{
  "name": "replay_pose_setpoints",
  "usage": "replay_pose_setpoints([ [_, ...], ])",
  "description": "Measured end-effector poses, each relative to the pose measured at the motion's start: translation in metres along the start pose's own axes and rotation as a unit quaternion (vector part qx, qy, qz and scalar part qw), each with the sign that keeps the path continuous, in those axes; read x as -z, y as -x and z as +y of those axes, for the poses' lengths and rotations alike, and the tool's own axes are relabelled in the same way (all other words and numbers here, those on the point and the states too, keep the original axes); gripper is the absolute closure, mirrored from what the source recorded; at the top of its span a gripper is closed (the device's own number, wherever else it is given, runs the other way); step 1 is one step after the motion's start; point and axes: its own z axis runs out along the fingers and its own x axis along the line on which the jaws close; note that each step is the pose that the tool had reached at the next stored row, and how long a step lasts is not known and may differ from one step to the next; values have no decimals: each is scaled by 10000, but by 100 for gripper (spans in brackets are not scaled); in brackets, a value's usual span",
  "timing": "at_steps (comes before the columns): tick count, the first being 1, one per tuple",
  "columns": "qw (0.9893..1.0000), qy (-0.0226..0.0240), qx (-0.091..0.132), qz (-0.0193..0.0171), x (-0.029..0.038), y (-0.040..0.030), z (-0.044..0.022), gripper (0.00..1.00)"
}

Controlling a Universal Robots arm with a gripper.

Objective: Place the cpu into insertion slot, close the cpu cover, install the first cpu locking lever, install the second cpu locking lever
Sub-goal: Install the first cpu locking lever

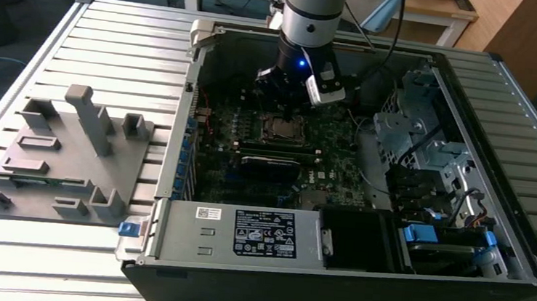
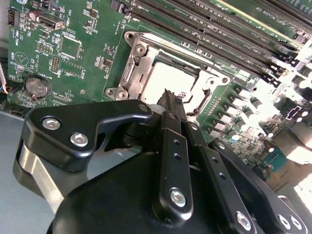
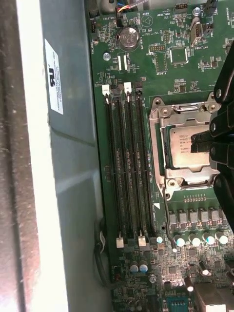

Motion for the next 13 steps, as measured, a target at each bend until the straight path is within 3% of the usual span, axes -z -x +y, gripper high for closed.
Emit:
replay_pose_setpoints([
  [6, 10000, 0, 0, 1, 1, -17, -2, 90],
  [13, 10000, 1, 0, -1, -1, -201, -23, 90],
])
